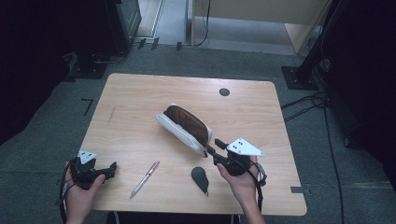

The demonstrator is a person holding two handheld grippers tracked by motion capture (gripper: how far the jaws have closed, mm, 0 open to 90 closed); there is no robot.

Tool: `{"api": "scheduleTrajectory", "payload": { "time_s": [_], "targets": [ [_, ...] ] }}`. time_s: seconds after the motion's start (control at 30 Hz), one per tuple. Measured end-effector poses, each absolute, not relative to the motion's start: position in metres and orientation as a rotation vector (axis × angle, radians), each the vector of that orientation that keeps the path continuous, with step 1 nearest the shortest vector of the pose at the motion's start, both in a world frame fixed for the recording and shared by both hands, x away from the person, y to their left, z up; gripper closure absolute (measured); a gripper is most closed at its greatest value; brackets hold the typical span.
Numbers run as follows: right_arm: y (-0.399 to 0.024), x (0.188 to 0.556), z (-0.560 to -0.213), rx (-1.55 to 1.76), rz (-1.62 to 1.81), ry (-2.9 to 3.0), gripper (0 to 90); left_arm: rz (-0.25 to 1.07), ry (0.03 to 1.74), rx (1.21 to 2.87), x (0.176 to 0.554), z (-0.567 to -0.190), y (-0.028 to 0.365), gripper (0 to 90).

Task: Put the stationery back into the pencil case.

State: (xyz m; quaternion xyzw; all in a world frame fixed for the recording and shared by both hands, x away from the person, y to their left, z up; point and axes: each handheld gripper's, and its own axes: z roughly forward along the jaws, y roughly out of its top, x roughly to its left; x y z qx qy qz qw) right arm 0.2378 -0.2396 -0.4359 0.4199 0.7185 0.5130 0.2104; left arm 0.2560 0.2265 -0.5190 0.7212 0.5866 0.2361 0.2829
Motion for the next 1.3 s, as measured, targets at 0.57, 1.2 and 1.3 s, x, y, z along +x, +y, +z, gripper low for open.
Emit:
{"api": "scheduleTrajectory", "payload": {
  "time_s": [0.57, 1.2, 1.3],
  "targets": [
    [-0.236, 0.207, -0.487, 1.252, 1.403, 2.078, 45.0, 0.632, 1.571, 1.931, 0.256, -0.519, 0.227, 0.0],
    [-0.211, 0.191, -0.511, 1.191, 1.255, 2.211, 27.4, 0.633, 1.571, 1.927, 0.256, -0.519, 0.226, 0.0],
    [-0.205, 0.19, -0.514, 1.168, 1.228, 2.233, 28.7, 0.633, 1.571, 1.928, 0.256, -0.519, 0.226, 0.0]
  ]
}}
